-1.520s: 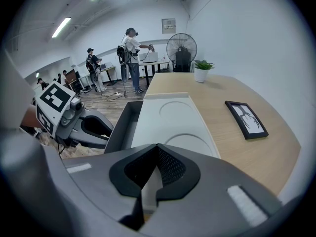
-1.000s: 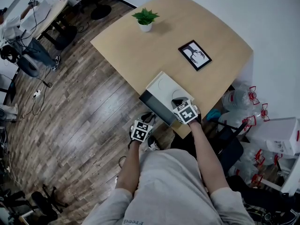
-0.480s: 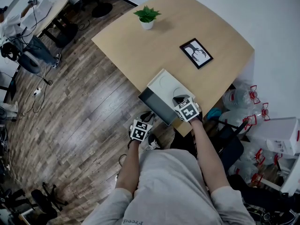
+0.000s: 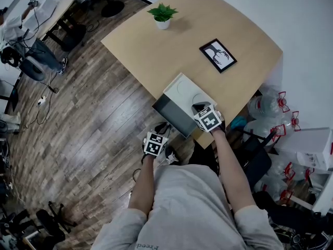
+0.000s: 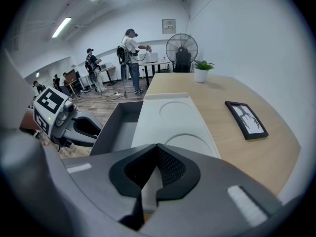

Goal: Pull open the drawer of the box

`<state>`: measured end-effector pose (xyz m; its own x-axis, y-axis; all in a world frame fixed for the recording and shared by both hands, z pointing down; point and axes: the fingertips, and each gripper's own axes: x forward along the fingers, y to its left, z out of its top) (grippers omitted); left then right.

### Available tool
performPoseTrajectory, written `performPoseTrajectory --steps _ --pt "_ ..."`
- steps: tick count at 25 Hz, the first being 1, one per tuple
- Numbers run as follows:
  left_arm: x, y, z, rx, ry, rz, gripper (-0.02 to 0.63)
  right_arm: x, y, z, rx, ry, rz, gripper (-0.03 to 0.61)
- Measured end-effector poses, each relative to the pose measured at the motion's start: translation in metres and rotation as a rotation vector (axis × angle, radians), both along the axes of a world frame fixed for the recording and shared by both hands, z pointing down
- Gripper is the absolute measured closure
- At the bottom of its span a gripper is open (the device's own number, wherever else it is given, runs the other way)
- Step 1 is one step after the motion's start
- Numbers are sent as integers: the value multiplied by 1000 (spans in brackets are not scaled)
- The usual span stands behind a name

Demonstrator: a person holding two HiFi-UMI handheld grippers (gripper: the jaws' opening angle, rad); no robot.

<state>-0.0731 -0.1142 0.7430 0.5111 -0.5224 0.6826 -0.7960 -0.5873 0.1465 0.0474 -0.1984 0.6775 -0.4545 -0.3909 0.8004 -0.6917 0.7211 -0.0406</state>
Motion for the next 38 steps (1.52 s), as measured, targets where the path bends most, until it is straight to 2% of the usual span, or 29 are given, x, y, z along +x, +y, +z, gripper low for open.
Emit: performPoseTrajectory --steps 27,38 --pt "-21 16 3 -14 -13 -23 485 1 1 0 -7 -1 5 577" --pt "-21 22 1 -14 13 -28 485 2 1 -1 -3 2 7 577"
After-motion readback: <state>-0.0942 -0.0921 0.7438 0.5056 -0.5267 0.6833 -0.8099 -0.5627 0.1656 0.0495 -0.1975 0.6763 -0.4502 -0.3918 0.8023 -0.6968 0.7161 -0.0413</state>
